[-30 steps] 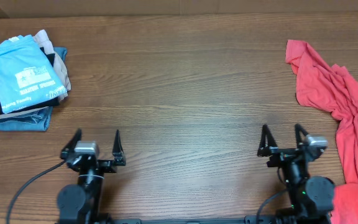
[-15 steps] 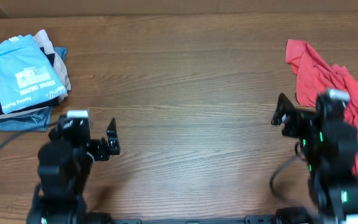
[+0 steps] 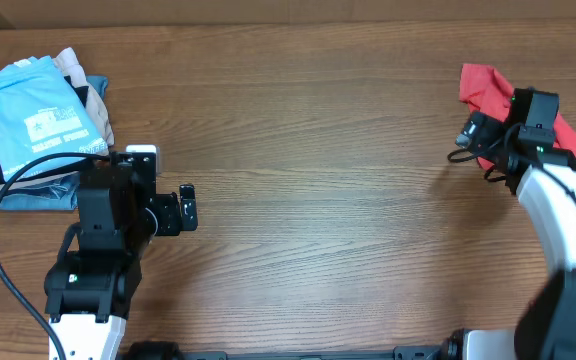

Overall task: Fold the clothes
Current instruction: 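Grasp the coral-red T-shirt with the right gripper and drag it leftward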

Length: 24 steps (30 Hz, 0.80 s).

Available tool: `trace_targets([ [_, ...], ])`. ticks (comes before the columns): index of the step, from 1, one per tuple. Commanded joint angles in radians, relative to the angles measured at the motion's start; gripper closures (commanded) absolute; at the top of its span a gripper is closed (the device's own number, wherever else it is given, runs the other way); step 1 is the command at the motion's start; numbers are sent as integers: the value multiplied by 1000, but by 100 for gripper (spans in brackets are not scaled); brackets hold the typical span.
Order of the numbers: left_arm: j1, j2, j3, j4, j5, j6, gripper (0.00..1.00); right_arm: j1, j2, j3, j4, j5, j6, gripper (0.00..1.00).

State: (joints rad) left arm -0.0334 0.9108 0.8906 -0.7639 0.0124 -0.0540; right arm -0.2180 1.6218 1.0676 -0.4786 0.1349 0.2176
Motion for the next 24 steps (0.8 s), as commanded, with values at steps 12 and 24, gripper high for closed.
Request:
trace_targets([
  [12,-8,19,26,10,14,-14,0,-74,316,18,232,-5,-8,12],
  [24,-8,19,26,21,14,-14,0,-21,276,58,167,-177,-63,96],
])
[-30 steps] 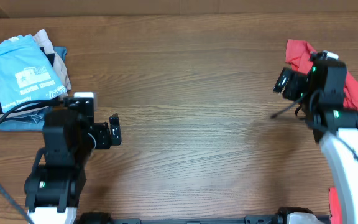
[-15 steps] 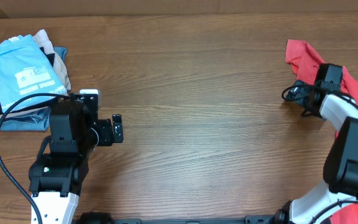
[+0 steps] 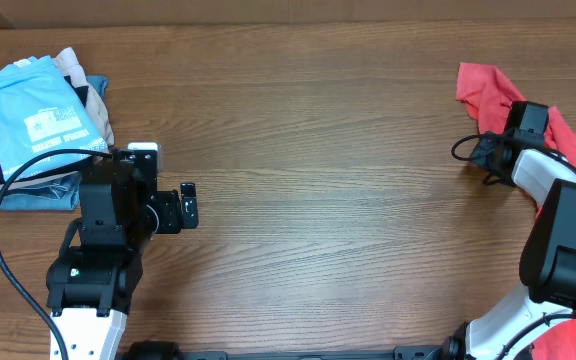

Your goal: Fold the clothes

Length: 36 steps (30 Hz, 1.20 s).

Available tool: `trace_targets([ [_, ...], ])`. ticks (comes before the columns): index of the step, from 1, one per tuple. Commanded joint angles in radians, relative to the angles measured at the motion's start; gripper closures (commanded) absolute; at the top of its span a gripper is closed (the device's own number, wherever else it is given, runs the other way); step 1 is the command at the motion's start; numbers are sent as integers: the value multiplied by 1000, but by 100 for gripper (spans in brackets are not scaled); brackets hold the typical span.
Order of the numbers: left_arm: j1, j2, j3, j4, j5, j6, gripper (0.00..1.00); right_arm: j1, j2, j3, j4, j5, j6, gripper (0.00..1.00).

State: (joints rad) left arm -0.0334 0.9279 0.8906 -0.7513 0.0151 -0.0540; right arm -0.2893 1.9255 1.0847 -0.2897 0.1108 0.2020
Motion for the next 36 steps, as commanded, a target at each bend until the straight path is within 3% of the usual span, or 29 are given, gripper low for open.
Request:
trace_targets([
  [1,-8,2,26,10,11,-14,0,70,-44,59,-39,-182,-68,96],
  [9,-8,2,26,19,12,-14,0,356,-135,348,-262,-218,-145,96],
  [16,-8,2,26,15,12,-14,0,560,-135,534,-159,-217,-68,95],
  [19,-8,2,26,18,12,-14,0,601,-135,539,-84,-215,-68,85],
  [23,-8,2,26,18,12,-15,0,597,-137,540,-107,-120,-68,19],
  [25,-8,2,26,18,13,-27,0,571,-148,540,-170,-53,-67,0],
  [31,-8,2,26,31,57,-33,0,460,-234,540,-449,102,12,0],
  [36,-8,2,26,30,57,-37,0,330,-262,536,-859,-65,68,0],
])
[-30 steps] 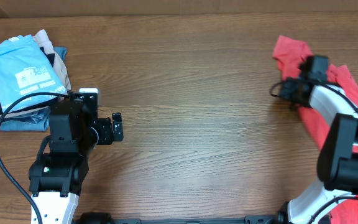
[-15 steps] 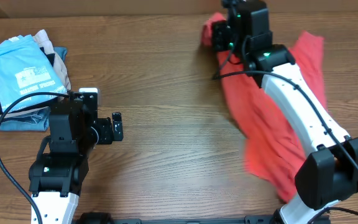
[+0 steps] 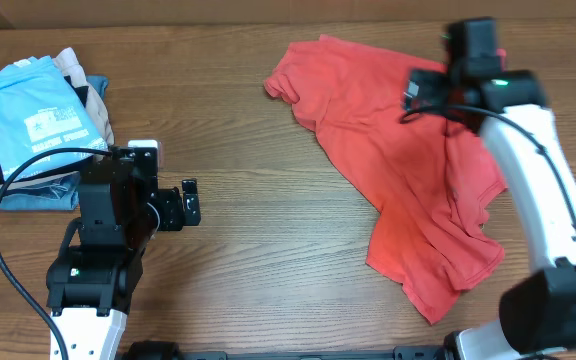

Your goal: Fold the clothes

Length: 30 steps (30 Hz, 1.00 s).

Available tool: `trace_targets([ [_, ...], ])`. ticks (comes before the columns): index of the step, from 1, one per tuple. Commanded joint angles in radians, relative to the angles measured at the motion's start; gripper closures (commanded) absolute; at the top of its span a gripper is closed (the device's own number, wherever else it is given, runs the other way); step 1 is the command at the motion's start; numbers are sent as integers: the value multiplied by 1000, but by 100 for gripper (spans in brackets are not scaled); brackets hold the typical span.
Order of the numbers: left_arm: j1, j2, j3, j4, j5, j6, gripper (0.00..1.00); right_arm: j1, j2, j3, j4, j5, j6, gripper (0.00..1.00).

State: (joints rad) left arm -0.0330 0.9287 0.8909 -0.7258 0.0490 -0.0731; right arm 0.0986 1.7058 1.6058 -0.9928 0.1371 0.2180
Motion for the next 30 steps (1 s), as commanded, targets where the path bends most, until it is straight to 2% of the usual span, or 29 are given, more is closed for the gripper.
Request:
trace_targets([
  [1,-9,1,25,5,23,-18,0,-72,-41,6,-218,-133,51,0],
  [4,-9,1,25,5,23,-18,0,-87,-41,-50,-349,-222,48,0],
  [8,-9,1,25,5,23,-19,0,-58,-41,-160,-384,-233,49,0],
  [16,-9,1,25,-2,23,-21,0,43,-41,-489,-138,-303,129,2],
  [24,-8,1,25,-1,23,-21,0,101,-41,-678,63,-296,182,10],
  [25,-8,1,25,-1,23,-21,0,103,-41,-688,72,-296,184,13],
  [27,-8,1,25,0,23,-21,0,104,-41,-703,85,-296,192,28],
  [30,-8,1,25,1,23,-21,0,104,-41,-708,95,-296,192,71],
])
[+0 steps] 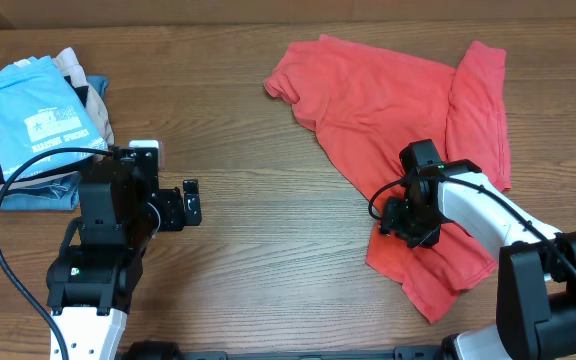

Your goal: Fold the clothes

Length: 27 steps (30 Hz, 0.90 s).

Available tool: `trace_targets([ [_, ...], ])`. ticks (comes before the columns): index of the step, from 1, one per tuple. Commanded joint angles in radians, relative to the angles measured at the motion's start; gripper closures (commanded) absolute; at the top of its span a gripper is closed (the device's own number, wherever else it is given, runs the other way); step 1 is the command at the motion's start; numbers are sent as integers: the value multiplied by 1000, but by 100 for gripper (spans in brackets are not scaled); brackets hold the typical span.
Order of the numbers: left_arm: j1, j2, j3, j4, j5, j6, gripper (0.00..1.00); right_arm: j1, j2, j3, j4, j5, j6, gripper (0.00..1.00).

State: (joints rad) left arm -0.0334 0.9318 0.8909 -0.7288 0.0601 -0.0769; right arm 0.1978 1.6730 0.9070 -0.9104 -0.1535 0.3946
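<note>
A red T-shirt (388,130) lies spread but rumpled across the right half of the table, with one sleeve pointing left at the far edge. Its lower part is bunched towards the near right. My right gripper (406,226) is low over that bunched lower part, near the shirt's left edge. Its fingers are a dark mass from above, so their state does not show. My left gripper (188,202) is at the table's left, pointing right with its fingers apart and nothing between them, well clear of the shirt.
A stack of folded clothes (28,120) with a light blue shirt on top sits at the far left corner. A black cable (3,200) loops beside the left arm. Bare wooden table (268,260) lies between the two arms.
My right gripper was up at the shirt's far right part and is now low over its near, bunched part. The far right flap now lies flat on the table. The left arm is unmoved.
The red shirt was first a crumpled heap at the far right edge, with my right gripper at it. Later it lay spread across the table's right half, the gripper at its far right part. Now that part lies flat and the gripper is at the near part.
</note>
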Motion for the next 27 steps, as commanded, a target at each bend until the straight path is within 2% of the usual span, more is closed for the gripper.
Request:
trace_targets([
  [1,-8,-2,25,4,12,-17,0,5,-8,-9,15,-6,15,84],
  [2,-8,-2,25,4,12,-17,0,5,-8,-9,18,-8,15,95],
  [3,-8,-2,25,3,12,-17,0,5,-8,-9,24,-22,13,96],
  [6,-8,-2,25,6,11,-17,0,25,-8,9,52,-163,-96,96],
  [9,-8,-2,25,19,12,-18,0,87,-9,68,42,-225,-142,96],
  [15,-8,-3,25,31,12,-18,0,296,-8,253,74,-225,-124,96],
  [22,-8,-3,26,56,11,-23,0,502,-8,415,272,-222,-60,95],
  [23,-8,-3,26,57,11,-29,0,518,-8,423,294,-222,-60,91],
  [24,-8,-3,26,57,12,-37,0,535,-8,426,318,-222,-60,75],
  [25,-8,-3,26,56,12,-36,0,544,-8,426,331,-221,-60,65],
  [27,-8,-3,26,52,12,-36,0,548,-8,426,325,-181,-53,57],
])
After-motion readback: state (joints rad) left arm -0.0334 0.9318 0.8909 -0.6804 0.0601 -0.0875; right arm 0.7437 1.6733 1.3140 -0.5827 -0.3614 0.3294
